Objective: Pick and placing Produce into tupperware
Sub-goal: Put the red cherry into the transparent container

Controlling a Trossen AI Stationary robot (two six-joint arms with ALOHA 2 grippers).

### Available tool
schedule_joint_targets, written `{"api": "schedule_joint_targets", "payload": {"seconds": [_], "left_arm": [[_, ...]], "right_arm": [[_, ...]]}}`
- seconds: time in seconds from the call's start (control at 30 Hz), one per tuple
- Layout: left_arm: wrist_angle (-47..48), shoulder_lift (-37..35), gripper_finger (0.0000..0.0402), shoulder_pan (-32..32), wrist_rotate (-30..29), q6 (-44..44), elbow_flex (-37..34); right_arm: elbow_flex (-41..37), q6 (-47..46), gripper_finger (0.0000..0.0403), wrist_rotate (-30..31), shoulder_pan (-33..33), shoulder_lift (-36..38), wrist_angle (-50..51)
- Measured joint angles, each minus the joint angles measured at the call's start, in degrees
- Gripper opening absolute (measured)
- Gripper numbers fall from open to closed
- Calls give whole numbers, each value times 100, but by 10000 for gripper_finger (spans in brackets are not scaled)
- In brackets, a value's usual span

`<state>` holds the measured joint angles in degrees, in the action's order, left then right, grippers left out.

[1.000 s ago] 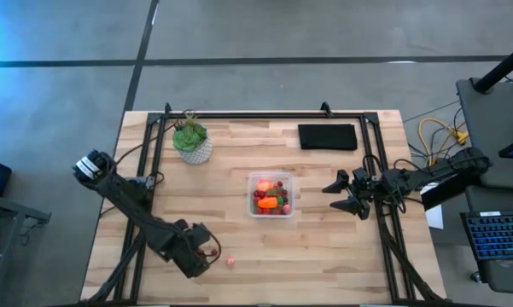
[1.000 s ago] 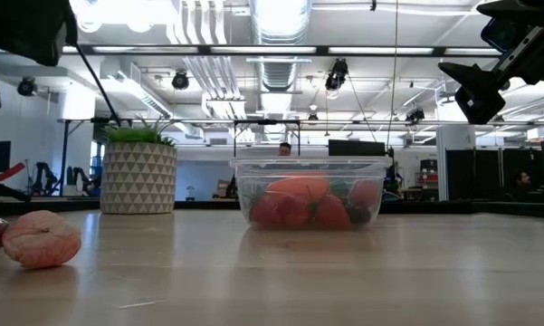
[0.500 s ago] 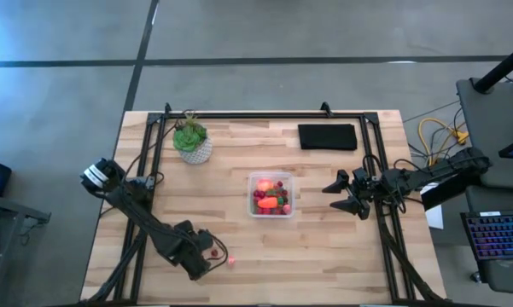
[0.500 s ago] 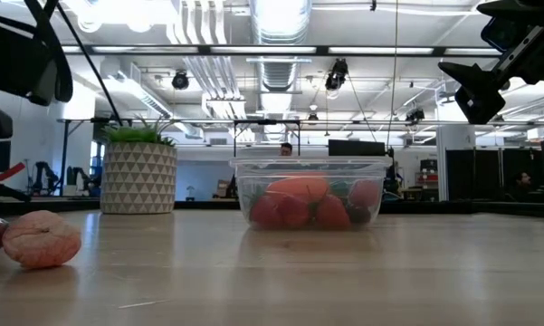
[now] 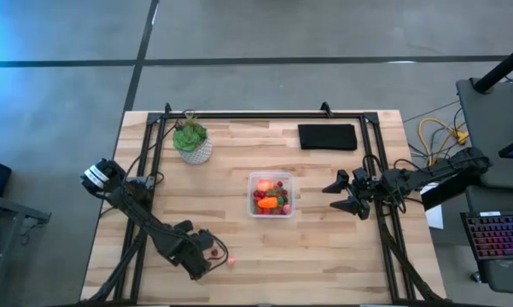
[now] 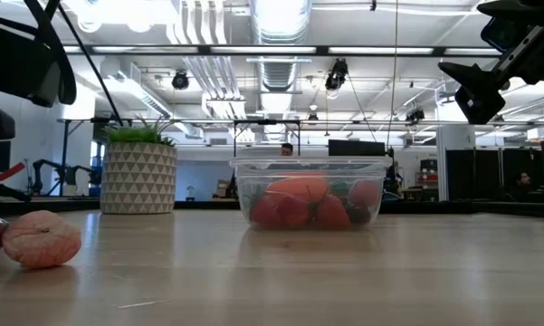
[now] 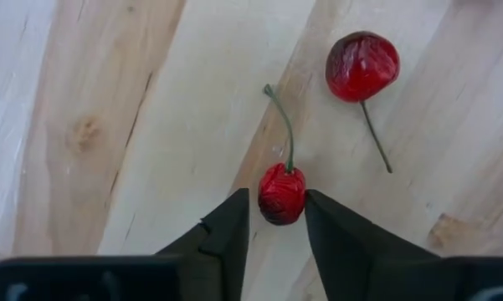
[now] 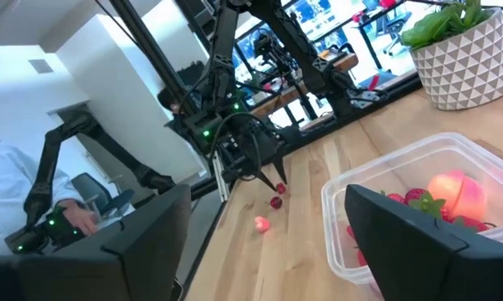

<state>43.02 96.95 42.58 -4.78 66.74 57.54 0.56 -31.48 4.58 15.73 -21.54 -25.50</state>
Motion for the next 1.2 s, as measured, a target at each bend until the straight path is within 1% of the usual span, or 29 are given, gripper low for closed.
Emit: {"api": "schedule_joint_targets", "payload": {"seconds": [0.13, 0.43, 0.7, 1.03, 1.2], "left_arm": [[-6, 0, 95, -65, -14, 0, 0], [-67, 0, 95, -133, -72, -21, -13], [-285, -13, 95, -133, 6, 39, -282], [-254, 0, 94, -134, 44, 37, -221], [-291, -1, 71, -134, 59, 37, -238]], "right_arm": [[0, -1, 311, 0, -1, 0, 0], [0, -1, 306, 0, 0, 0, 0], [0, -1, 310, -1, 0, 0, 1], [0, -1, 311, -2, 0, 0, 0], [0, 0, 308, 0, 0, 0, 0]]}}
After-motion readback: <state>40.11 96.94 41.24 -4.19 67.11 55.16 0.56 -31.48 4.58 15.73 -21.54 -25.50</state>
